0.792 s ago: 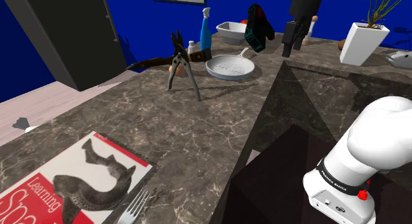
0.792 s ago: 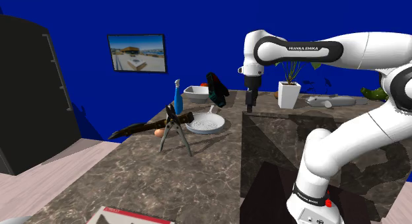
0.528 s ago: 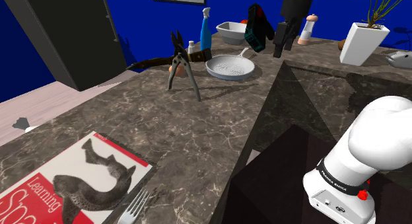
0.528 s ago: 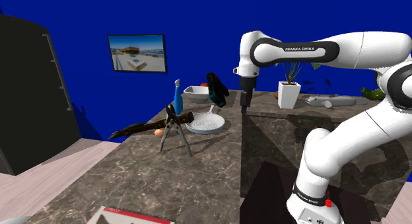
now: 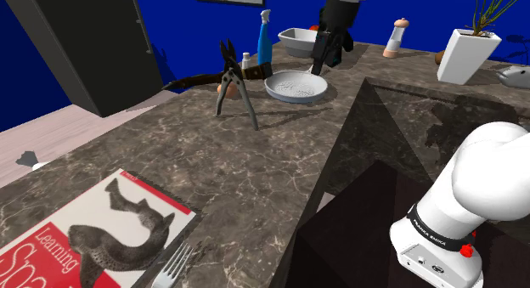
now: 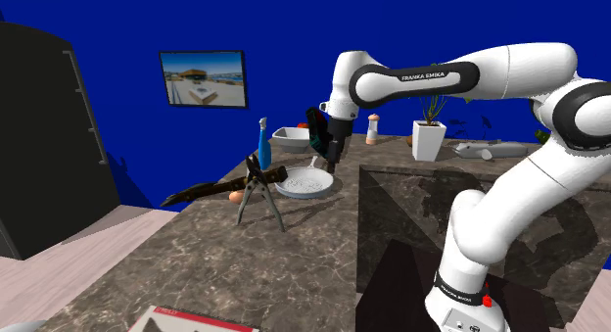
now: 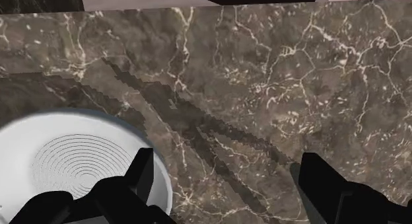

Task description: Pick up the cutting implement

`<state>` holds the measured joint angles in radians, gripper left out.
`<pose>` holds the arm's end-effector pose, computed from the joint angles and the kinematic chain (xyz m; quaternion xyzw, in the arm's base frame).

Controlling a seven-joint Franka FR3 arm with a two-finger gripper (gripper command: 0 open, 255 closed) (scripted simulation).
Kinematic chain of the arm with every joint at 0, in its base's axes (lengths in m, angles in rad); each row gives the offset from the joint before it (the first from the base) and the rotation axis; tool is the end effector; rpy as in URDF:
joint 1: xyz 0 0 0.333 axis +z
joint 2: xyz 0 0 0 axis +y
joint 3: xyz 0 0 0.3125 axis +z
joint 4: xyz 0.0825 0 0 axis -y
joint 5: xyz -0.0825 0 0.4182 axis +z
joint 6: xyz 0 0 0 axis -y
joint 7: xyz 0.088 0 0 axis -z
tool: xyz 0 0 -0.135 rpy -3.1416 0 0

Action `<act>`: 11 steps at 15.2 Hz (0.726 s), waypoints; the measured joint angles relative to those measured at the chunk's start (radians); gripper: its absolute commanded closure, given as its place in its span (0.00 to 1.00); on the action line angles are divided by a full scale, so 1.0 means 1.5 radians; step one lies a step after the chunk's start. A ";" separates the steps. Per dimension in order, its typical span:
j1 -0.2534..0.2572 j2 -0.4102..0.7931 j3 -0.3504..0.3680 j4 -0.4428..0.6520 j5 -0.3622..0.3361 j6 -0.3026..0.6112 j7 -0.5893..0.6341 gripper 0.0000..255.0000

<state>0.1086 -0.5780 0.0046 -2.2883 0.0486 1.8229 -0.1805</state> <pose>0.4233 0.0536 0.5392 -0.9881 -0.1411 -0.0570 0.0206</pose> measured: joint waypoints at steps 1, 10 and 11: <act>0.006 0.010 0.004 0.002 0.005 0.019 -0.003 0.00; 0.060 0.116 0.051 0.059 0.043 0.174 -0.017 0.00; 0.065 0.129 0.056 0.066 0.045 0.192 -0.018 0.00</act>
<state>0.2060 -0.3839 0.0891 -2.1889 0.1165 2.1108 -0.2082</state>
